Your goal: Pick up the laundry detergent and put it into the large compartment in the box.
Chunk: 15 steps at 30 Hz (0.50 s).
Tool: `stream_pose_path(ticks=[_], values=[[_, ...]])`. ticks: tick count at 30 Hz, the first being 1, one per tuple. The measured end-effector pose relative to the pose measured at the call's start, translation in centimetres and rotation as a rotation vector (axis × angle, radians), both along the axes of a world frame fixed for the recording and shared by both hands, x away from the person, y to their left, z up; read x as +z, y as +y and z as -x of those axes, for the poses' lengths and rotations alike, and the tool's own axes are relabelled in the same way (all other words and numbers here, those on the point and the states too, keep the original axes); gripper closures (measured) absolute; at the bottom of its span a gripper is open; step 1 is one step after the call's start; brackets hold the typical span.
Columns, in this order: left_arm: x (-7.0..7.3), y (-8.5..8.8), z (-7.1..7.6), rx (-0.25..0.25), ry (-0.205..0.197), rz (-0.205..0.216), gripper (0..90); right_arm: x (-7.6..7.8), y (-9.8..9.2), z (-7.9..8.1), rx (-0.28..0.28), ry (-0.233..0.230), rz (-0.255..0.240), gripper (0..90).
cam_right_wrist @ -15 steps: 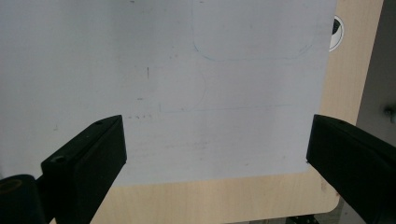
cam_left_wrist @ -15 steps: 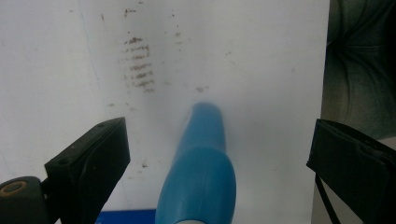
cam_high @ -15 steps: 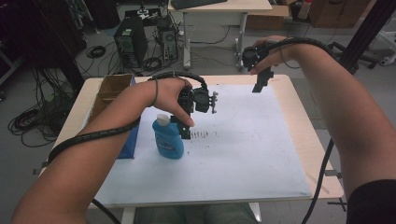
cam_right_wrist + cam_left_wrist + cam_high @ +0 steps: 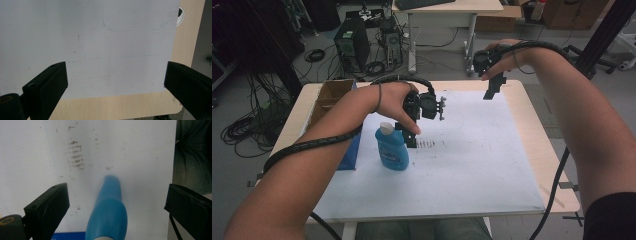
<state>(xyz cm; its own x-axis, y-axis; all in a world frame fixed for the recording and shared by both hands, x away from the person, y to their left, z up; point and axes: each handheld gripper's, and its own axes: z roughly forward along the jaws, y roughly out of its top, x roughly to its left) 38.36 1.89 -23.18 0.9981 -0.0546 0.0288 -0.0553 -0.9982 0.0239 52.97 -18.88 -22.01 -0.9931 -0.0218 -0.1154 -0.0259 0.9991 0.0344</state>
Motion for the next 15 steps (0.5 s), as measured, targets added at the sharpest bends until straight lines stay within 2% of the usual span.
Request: stream_pose_path(ticks=[15], values=[[0.93,1.0,0.49,0.013,-0.013,0.004,5.6,-0.24,0.3,0.16,0.001,0.003,0.002,4.8]])
